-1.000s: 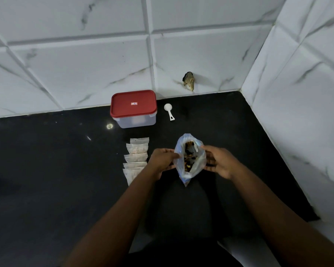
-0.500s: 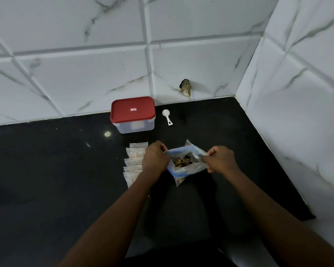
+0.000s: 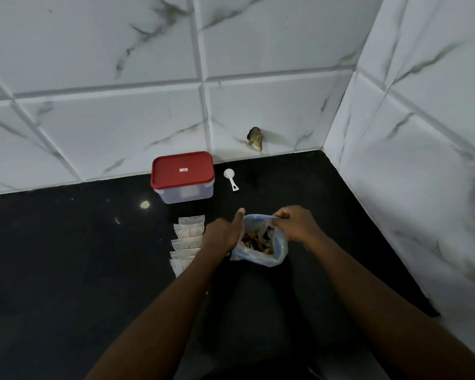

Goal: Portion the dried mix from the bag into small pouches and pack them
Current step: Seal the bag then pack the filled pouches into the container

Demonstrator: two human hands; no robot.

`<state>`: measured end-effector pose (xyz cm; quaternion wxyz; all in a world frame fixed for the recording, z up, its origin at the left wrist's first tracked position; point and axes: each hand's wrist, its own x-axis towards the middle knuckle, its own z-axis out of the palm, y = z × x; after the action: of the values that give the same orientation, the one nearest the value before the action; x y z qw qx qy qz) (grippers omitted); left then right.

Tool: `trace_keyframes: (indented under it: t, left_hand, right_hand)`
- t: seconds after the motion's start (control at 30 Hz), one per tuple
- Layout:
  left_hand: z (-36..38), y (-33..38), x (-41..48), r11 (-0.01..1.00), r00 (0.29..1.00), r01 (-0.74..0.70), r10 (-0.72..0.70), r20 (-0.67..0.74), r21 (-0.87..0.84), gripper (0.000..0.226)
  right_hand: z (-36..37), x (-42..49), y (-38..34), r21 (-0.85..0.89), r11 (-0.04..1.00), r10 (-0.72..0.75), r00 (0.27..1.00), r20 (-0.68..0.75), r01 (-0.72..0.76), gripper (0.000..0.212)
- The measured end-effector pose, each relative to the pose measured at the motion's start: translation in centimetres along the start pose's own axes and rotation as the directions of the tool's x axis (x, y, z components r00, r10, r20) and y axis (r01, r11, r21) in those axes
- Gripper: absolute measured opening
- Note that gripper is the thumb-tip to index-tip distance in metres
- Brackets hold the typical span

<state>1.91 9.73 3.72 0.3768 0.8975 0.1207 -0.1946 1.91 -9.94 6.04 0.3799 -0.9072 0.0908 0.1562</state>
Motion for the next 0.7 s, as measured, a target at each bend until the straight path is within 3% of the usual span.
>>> trace_keyframes:
  t: [0.07, 0.17, 0.23, 0.3, 0.37, 0.43, 0.53, 0.63, 0.7]
  left_hand:
    - [-0.1, -0.1, 0.4, 0.996, 0.997, 0.052, -0.048, 0.056, -0.077, 0.064]
    - [-0.4, -0.1, 0.7, 0.914, 0.970, 0.201, -0.136, 0.201, -0.354, 0.054]
    - [-0.9, 0.1, 0.2, 0.880, 0.940, 0.268, -0.149, 0.308, -0.391, 0.039]
    - [-1.2, 0.3, 0.0, 0.840, 0.919, 0.311, -0.146, 0.367, -0.445, 0.027]
    - [-1.4, 0.3, 0.1, 0.813, 0.924, 0.317, -0.149, 0.352, -0.488, 0.023]
    - [-1.7, 0.2, 0.3, 0.799, 0.931, 0.313, -0.153, 0.331, -0.513, 0.023]
    - [-2.2, -0.1, 0.2, 0.768, 0.932, 0.326, -0.163, 0.325, -0.551, 0.017]
    - [-2.6, -0.3, -0.1, 0.769, 0.931, 0.331, -0.172, 0.321, -0.546, 0.020]
    - [-2.8, -0.3, -0.2, 0.765, 0.938, 0.311, -0.153, 0.310, -0.565, 0.017]
  right_hand:
    - [-0.1, 0.2, -0.1, 0.035, 0.998, 0.058, 0.998, 0.023, -0.059, 0.017]
    - [0.0, 0.3, 0.0, 0.088, 0.979, 0.174, 0.980, 0.094, -0.182, 0.022]
    - [0.0, 0.4, -0.1, 0.104, 0.969, 0.208, 0.967, 0.146, -0.224, 0.021]
    - [0.1, 0.4, -0.1, 0.236, 0.933, 0.233, 0.957, 0.175, -0.270, 0.024]
    - [-0.2, 0.4, 0.1, 0.436, 0.809, 0.312, 0.917, 0.248, -0.393, 0.029]
    - [-0.8, 0.4, 0.8, 0.602, 0.660, 0.280, 0.890, 0.359, -0.450, 0.039]
    - [-1.7, 0.6, 2.3, 0.717, 0.547, 0.165, 0.895, 0.413, -0.432, 0.044]
    - [-2.0, 0.5, 2.9, 0.744, 0.526, 0.120, 0.902, 0.415, -0.412, 0.042]
    - [-2.0, 0.4, 2.9, 0.725, 0.580, 0.099, 0.915, 0.391, -0.372, 0.038]
